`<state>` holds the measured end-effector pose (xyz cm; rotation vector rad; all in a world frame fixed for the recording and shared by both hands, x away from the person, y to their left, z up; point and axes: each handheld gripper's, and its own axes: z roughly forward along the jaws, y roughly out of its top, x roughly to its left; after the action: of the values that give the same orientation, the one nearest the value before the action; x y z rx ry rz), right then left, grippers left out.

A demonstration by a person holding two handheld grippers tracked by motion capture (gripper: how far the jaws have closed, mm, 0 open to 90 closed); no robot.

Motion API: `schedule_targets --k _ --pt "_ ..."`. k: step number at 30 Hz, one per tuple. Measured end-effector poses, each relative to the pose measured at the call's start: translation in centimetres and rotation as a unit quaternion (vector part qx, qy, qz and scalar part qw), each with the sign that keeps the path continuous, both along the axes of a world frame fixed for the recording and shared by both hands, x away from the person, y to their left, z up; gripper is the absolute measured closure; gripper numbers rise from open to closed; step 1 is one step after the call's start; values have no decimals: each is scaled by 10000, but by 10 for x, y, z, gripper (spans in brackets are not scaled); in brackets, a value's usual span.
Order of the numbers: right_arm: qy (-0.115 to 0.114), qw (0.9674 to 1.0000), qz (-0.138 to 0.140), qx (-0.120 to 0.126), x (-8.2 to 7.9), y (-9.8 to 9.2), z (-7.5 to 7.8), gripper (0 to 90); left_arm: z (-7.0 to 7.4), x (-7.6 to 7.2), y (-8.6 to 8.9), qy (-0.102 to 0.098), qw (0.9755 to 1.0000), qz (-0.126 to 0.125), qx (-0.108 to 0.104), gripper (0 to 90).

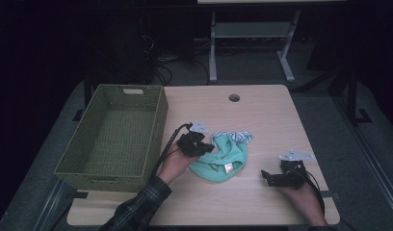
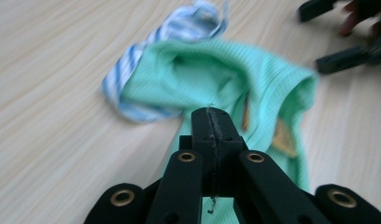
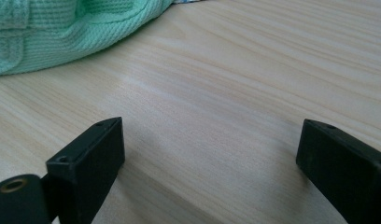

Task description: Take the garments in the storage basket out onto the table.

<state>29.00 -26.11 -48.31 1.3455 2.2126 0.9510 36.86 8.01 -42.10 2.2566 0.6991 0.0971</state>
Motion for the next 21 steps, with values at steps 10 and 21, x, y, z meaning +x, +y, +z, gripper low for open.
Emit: schedule_targets --k 10,21 --pt "5 10000 -6 2 0 0 0 72 -19 -8 16 241 9989 170 371 895" --pt "2 10000 -6 0 0 0 0 72 -35 -13 9 549 9975 -22 455 895"
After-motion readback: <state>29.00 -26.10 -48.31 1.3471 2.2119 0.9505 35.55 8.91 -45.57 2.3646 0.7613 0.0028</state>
